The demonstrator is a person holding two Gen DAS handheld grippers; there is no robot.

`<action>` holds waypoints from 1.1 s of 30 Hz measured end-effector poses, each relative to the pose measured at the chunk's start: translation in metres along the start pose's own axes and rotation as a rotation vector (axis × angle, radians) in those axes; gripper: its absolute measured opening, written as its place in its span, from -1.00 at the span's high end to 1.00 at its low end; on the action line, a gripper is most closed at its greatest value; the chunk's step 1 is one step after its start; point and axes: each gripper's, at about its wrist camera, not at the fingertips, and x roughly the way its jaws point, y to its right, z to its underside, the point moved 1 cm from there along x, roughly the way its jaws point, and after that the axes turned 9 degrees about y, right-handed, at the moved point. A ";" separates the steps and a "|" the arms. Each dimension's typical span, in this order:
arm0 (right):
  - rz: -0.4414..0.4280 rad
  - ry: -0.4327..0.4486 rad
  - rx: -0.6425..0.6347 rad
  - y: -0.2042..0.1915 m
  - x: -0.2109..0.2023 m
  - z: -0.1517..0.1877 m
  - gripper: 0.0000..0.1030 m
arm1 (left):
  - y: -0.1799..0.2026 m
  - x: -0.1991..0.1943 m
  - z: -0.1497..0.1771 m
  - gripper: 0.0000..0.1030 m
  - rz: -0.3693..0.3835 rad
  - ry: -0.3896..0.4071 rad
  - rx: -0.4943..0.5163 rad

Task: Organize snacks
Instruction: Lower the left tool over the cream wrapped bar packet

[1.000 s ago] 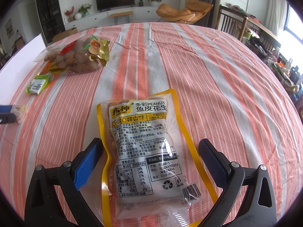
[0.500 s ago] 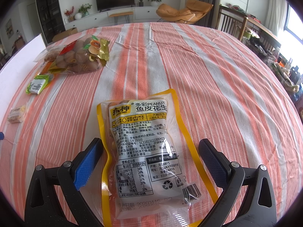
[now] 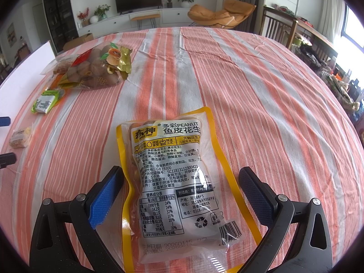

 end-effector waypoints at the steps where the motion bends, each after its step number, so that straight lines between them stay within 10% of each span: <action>1: 0.000 0.000 0.000 0.001 0.000 0.000 -0.97 | -0.003 0.003 0.004 -0.99 0.015 -0.012 -0.020; 10: 0.000 0.000 0.000 0.000 0.000 0.000 -0.97 | 0.009 -0.017 0.030 -0.98 0.222 -0.021 -0.084; 19: 0.000 0.001 0.001 0.000 0.000 0.000 -0.97 | -0.021 -0.021 0.037 -0.98 0.180 -0.001 -0.264; 27: 0.000 0.001 0.001 0.001 0.000 0.000 -0.97 | -0.014 -0.014 0.032 -0.96 0.108 0.002 -0.231; 30: -0.001 0.001 0.002 0.000 0.000 0.000 -0.97 | -0.013 -0.015 0.026 -0.37 0.029 0.014 -0.223; 32: -0.002 0.001 0.002 0.003 -0.001 0.001 -0.98 | -0.018 -0.018 0.022 0.39 0.034 0.004 -0.259; 33: -0.002 0.001 0.002 0.000 0.001 0.000 -0.98 | -0.021 -0.018 0.021 0.38 0.034 -0.007 -0.277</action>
